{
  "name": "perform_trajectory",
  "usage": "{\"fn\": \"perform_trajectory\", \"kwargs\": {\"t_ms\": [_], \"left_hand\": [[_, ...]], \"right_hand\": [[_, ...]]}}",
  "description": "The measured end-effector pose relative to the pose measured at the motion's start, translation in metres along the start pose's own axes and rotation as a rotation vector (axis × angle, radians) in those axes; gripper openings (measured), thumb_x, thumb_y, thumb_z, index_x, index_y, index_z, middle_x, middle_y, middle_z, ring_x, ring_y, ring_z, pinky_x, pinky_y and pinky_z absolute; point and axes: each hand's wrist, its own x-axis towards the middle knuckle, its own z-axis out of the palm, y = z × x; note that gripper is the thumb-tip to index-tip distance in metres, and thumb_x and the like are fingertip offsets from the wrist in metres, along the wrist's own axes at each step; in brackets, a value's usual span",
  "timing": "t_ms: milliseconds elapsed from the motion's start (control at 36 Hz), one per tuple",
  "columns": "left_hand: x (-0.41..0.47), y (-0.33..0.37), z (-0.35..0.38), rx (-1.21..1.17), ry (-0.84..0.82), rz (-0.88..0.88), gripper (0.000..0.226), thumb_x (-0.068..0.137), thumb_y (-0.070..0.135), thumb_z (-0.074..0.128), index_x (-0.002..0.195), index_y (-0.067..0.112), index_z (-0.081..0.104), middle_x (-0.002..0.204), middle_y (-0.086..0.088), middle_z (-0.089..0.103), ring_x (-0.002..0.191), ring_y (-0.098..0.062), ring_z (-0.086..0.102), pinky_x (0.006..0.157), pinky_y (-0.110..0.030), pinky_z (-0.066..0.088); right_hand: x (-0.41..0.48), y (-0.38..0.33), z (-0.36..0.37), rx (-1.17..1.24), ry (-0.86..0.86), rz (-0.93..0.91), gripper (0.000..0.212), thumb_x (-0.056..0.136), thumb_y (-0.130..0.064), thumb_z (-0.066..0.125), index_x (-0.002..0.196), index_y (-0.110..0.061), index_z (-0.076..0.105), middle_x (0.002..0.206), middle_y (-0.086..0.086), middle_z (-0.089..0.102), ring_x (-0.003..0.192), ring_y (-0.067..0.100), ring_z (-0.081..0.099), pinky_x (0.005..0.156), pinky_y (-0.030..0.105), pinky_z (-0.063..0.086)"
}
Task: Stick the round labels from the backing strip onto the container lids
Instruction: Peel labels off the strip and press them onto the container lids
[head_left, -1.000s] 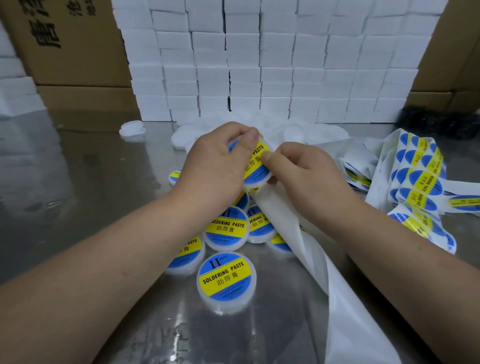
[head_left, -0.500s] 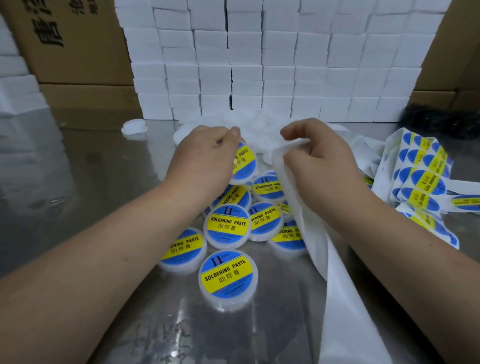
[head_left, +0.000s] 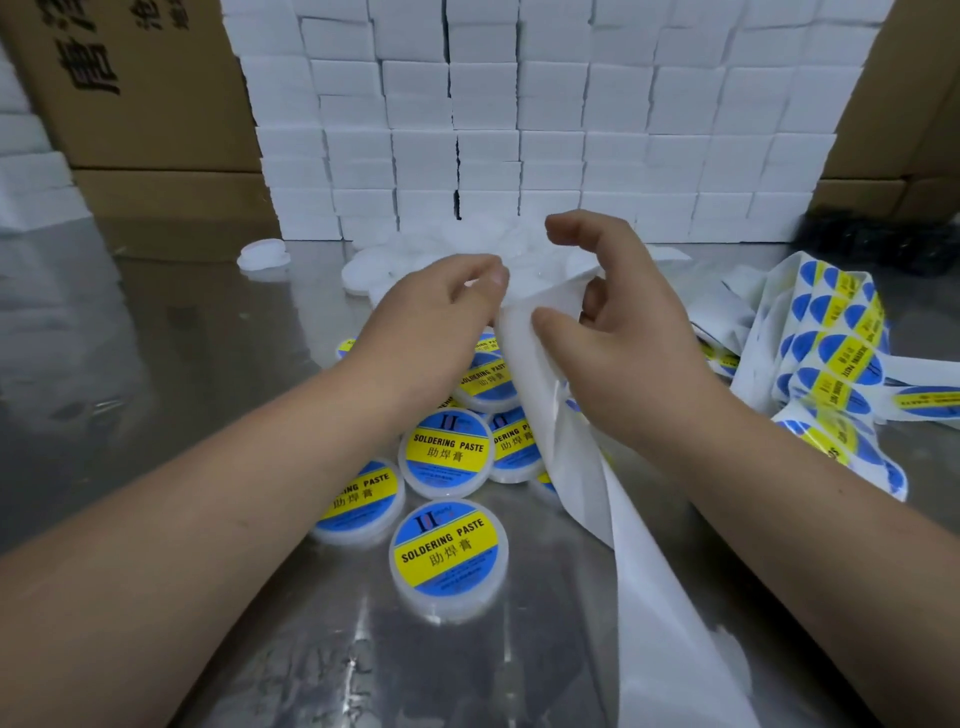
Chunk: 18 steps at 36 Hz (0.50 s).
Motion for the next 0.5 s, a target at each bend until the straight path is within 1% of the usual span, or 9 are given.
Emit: {"fn": "perform_trajectory", "kwargs": {"t_ms": [56,111,167,222,250,306,361,417,500], "left_hand": [[0.001,-0.001,0.002,-0.079,0.0,-0.007,0.021,0.091,0.03,0.053,0.111,0.036,0.056,0.078,0.02,0.062,0.071,0.022,0.052,0.061,0.005,0.036],[0.001,0.0,0.002,-0.135,0.024,0.006,0.021,0.089,0.024,0.057,0.108,0.034,0.056,0.067,0.021,0.064,0.069,0.016,0.057,0.062,0.003,0.038],[0.001,0.003,0.001,-0.201,0.066,0.002,0.02,0.088,0.02,0.059,0.104,0.032,0.057,0.059,0.022,0.062,0.067,0.01,0.059,0.062,0.0,0.041],[0.002,0.003,0.0,-0.248,0.119,-0.015,0.019,0.088,0.018,0.059,0.103,0.031,0.057,0.059,0.02,0.062,0.068,0.007,0.059,0.061,-0.001,0.041],[0.003,0.003,0.0,-0.263,0.142,-0.026,0.019,0.088,0.018,0.059,0.103,0.031,0.058,0.061,0.019,0.062,0.069,0.006,0.059,0.061,-0.001,0.041],[0.004,0.005,0.0,-0.297,0.166,-0.045,0.018,0.089,0.018,0.057,0.102,0.031,0.058,0.07,0.015,0.063,0.071,0.004,0.059,0.063,-0.003,0.043],[0.003,0.005,0.0,-0.313,0.175,-0.048,0.017,0.09,0.017,0.056,0.098,0.033,0.058,0.076,0.013,0.063,0.069,0.006,0.058,0.068,-0.005,0.044],[0.003,0.006,-0.001,-0.318,0.171,-0.039,0.019,0.09,0.016,0.056,0.094,0.035,0.058,0.078,0.012,0.062,0.068,0.008,0.058,0.069,-0.005,0.045],[0.002,0.008,-0.001,-0.339,0.161,-0.024,0.024,0.089,0.01,0.053,0.092,0.033,0.06,0.078,0.008,0.058,0.062,0.01,0.054,0.064,-0.004,0.044]], "right_hand": [[-0.001,-0.001,0.001,0.019,-0.01,-0.011,0.046,0.082,-0.002,0.054,0.115,-0.031,0.042,0.08,-0.022,0.037,0.058,-0.004,0.046,0.061,0.009,0.036],[-0.002,-0.003,0.002,0.043,0.033,-0.011,0.039,0.081,-0.012,0.057,0.113,-0.033,0.044,0.091,-0.017,0.047,0.059,0.0,0.048,0.061,0.01,0.035],[-0.002,-0.004,0.002,0.064,0.14,0.023,0.028,0.077,-0.026,0.055,0.1,-0.038,0.044,0.094,-0.008,0.051,0.057,0.001,0.05,0.061,0.011,0.038],[0.001,-0.005,0.001,0.076,0.263,0.091,0.011,0.075,-0.033,0.052,0.083,-0.036,0.045,0.091,-0.007,0.054,0.062,0.007,0.055,0.07,0.025,0.047],[0.004,-0.004,-0.001,0.066,0.304,0.137,0.005,0.075,-0.036,0.049,0.075,-0.032,0.045,0.082,-0.01,0.054,0.067,0.016,0.057,0.073,0.034,0.049],[0.007,-0.002,-0.006,0.01,0.288,0.218,0.031,0.077,-0.041,0.042,0.061,-0.015,0.043,0.061,-0.007,0.049,0.066,0.027,0.055,0.071,0.044,0.049],[0.008,-0.002,-0.006,-0.01,0.184,0.308,0.048,0.078,-0.05,0.034,0.06,-0.007,0.045,0.052,-0.001,0.05,0.061,0.028,0.054,0.071,0.047,0.049],[0.009,0.001,-0.004,0.034,0.134,0.418,0.055,0.074,-0.057,0.032,0.056,-0.01,0.052,0.051,-0.005,0.059,0.063,0.025,0.06,0.075,0.047,0.051],[0.017,0.005,-0.004,0.167,0.175,0.566,0.049,0.076,-0.06,0.037,0.06,-0.016,0.052,0.062,-0.003,0.062,0.074,0.028,0.062,0.087,0.051,0.049]]}}
